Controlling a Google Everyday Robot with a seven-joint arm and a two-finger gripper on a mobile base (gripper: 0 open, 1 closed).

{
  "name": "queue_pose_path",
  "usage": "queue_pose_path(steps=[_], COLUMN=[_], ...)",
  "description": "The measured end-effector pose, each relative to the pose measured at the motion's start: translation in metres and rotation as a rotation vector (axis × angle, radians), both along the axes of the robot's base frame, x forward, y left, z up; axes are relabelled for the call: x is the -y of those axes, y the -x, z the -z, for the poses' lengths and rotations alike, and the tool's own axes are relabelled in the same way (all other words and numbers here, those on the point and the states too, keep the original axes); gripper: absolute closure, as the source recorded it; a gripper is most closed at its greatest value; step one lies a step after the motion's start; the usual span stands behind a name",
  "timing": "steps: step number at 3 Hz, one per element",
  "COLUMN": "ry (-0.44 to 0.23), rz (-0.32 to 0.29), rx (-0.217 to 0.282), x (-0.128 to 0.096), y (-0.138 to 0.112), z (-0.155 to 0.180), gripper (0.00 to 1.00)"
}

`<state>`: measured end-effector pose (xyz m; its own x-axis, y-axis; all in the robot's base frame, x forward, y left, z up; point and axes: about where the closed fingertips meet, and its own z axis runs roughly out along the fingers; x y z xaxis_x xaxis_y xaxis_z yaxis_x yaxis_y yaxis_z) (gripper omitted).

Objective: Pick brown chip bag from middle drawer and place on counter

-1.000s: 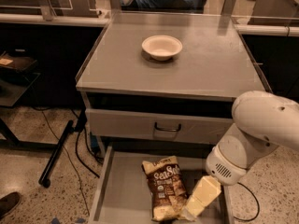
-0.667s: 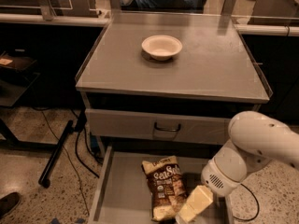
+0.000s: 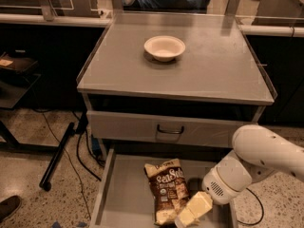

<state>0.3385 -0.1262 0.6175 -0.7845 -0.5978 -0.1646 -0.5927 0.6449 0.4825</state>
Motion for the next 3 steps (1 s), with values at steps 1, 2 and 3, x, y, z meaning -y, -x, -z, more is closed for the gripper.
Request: queue_pose_path(steps=[1, 2, 3], ry=[-0.033, -0.068, -0.069], rz=[0.137, 0.347, 0.344], rx=[-0.048, -0.087, -0.090], x=[-0.001, 0.006, 0.005], y=[-0.006, -0.025, -0.024], z=[0.029, 0.075, 0.076], gripper=[0.00, 0.00, 0.00])
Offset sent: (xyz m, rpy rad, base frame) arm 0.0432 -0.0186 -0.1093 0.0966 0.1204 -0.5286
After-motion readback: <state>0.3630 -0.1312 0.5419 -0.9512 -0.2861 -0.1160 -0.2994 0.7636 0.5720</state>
